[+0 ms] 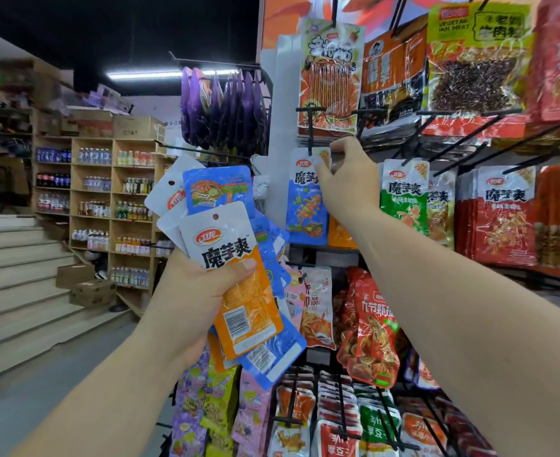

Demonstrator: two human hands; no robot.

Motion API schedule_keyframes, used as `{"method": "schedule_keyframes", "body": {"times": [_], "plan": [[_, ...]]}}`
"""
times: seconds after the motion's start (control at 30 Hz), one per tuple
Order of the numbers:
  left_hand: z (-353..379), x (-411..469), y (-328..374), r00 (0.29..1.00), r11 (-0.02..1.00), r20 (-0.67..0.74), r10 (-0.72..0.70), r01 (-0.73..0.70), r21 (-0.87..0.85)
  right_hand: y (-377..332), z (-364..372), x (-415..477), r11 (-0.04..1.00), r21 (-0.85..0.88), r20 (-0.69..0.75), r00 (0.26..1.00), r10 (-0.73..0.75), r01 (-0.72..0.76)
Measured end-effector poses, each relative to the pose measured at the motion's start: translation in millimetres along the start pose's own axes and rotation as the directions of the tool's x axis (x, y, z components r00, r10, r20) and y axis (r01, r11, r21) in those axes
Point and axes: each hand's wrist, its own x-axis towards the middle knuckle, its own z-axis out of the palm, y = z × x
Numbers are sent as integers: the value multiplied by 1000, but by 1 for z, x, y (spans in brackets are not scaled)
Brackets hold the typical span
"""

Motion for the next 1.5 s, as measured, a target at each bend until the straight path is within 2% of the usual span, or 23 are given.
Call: {"method": "schedule_keyframes", "body": {"times": [0.17, 0.23, 0.3, 0.37, 0.43, 0.57, 0.77, 0.83, 0.9, 0.93, 1.0, 1.07, 1.13, 1.23, 1.37, 1.5], "plan": [[4, 3, -4, 1000, 1000, -2, -16, 16, -17, 12, -12, -26, 974, 19, -11, 974, -224, 224], [7, 4, -7, 1000, 999, -5, -30, 30, -23, 18, -17, -33, 908, -114, 31, 915, -402, 403], [12, 7, -10, 999, 998, -15, -48, 48, -27, 24, -20, -33, 735, -362, 199, 817, -541, 574], [16, 10, -11, 998, 997, -23, -65, 64, -32, 25, -21, -28, 567, -519, 437, 768, -467, 640], [18, 13, -13, 997, 997, -26, -71, 71, -28, 24, -20, -19, 473, -586, 553, 752, -359, 658], [20, 13, -15, 995, 995, -32, -95, 95, -16, 25, -12, -9, 340, -670, 617, 750, -238, 659], [21, 10, -15, 992, 993, -49, -117, 116, -18, 32, -6, -5, 299, -692, 646, 749, -148, 657], [21, 8, -14, 991, 991, -48, -127, 126, -40, 30, -8, -6, 314, -683, 661, 741, -118, 660], [20, 4, -13, 990, 989, -41, -135, 133, -58, 25, -10, -11, 415, -641, 657, 741, -139, 646], [20, 2, -13, 989, 989, -39, -139, 137, -62, 21, -12, -17, 519, -587, 620, 757, -205, 621], [17, -6, -15, 987, 986, -36, -154, 151, -77, 13, -22, -42, 774, -351, 433, 824, -365, 527], [13, -15, -19, 984, 981, -39, -172, 168, -97, 5, -38, -85, 921, -46, 238, 900, -367, 387], [10, -28, -25, 979, 977, -52, -196, 191, -91, 2, -49, -136, 959, 191, 209, 946, -249, 210], [7, -54, -38, 967, 967, -62, -248, 243, -71, 11, -48, -204, 951, 304, 312, 938, -151, 53], [7, -90, -60, 931, 939, -130, -340, 330, -94, 27, -36, -265, 971, 236, 459, 885, -74, -42], [6, -112, -79, 879, 906, -218, -423, 406, -119, 37, -32, -291, 982, 147, 529, 849, 19, -114]]}}
